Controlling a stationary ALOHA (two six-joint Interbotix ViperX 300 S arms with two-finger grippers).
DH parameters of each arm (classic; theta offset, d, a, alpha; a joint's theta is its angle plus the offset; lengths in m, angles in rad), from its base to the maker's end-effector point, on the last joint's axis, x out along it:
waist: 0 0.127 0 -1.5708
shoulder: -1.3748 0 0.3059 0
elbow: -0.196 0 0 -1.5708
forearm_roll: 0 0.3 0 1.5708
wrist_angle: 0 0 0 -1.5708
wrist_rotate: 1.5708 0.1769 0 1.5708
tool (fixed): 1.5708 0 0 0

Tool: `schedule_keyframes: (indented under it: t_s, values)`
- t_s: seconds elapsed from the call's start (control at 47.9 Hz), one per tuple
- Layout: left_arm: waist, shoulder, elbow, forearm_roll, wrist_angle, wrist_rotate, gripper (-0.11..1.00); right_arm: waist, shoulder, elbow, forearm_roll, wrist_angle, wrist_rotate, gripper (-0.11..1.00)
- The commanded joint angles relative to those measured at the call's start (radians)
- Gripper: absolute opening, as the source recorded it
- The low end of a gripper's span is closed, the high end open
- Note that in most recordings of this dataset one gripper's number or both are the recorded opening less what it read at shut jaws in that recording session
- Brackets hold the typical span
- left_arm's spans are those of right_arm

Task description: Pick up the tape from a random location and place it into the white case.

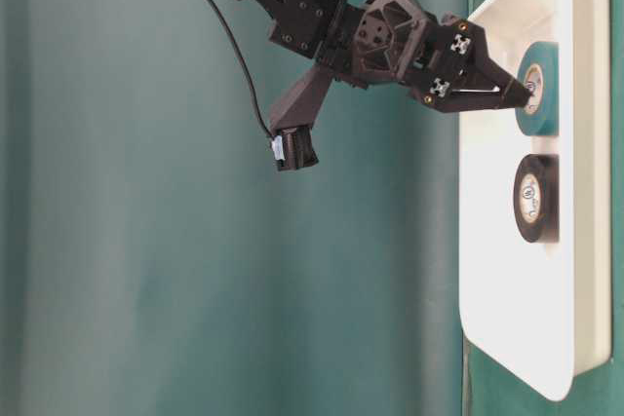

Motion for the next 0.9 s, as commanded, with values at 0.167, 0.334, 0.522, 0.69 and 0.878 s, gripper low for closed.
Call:
schedule_keyframes:
  t_s: [0.167,0.334,0.522,0.69,0.878]
  values:
    - [0.003,0.003,-0.018,-0.002,-0.005,0.002,0.84,-0.002,-0.094,-0.026,-0.003,0.018,0.000,0.91]
    - [0.003,0.003,-0.017,-0.002,-0.005,0.002,0.84,0.000,-0.183,-0.052,-0.002,0.098,0.000,0.91]
    - [0.003,0.003,-0.018,-0.002,-0.005,0.002,0.84,0.000,-0.262,-0.067,-0.002,0.167,0.000,0.91]
    - [0.003,0.003,-0.018,-0.002,-0.005,0.002,0.84,-0.002,-0.295,-0.057,-0.003,0.156,-0.002,0.91]
    - [0.003,0.003,-0.018,-0.002,-0.005,0.002,0.84,0.028,-0.296,-0.055,-0.003,0.152,-0.002,0.91]
